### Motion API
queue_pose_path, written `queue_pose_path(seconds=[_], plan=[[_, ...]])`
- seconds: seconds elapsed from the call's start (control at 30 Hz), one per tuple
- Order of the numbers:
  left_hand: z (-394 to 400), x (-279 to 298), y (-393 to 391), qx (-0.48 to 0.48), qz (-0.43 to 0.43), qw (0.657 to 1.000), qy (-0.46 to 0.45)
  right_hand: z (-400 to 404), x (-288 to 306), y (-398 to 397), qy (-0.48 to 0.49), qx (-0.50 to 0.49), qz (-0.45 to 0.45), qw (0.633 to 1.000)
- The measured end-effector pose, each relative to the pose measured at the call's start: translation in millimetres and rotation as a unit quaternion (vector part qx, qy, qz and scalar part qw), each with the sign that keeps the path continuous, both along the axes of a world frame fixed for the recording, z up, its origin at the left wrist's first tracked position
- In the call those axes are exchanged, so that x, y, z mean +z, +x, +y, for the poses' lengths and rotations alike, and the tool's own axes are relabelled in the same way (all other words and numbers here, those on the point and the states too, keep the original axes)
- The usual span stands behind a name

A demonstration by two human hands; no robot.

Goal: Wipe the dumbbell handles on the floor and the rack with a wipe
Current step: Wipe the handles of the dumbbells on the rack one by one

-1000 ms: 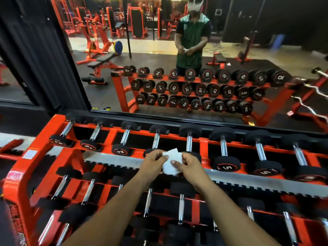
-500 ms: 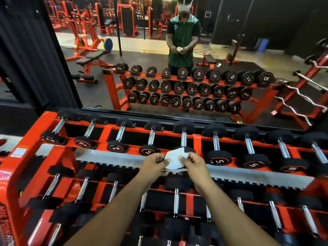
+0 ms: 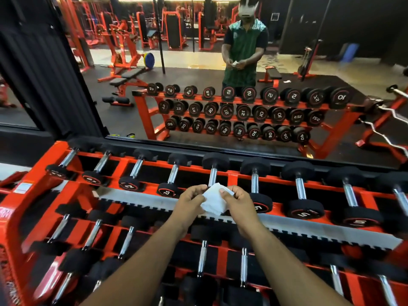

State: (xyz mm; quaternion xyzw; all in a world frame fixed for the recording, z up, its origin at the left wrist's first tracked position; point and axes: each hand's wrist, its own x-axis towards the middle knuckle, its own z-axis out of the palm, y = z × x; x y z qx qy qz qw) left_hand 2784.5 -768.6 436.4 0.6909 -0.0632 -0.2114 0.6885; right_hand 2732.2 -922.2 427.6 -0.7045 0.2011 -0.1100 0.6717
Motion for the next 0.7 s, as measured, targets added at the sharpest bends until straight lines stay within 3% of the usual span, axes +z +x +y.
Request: queue_pose_path(seconds=[0.17, 0.4, 0.5, 0.57, 0.7], plan=[[-28, -5, -14, 0.034, 0.027, 0.999, 0.025, -10, -2, 0, 0.018, -0.033, -0.011, 0.999], [-15, -6, -9, 0.048, 0.042, 0.995, -0.079, -8, -6, -9, 0.043, -0.057, -0.006, 0.997], [-9, -2, -7, 0.037, 0.097, 0.989, -0.107, 7, -2, -9, 0.048, -0.068, -0.006, 0.997], [-3, 0, -6, 0.012, 0.121, 0.989, -0.079, 17, 0, -7, 0.042, -0.073, -0.004, 0.996], [13, -6, -1, -0.015, 0.055, 0.998, -0.004, 31, 6, -2, 0.015, -0.097, -0.011, 0.995]])
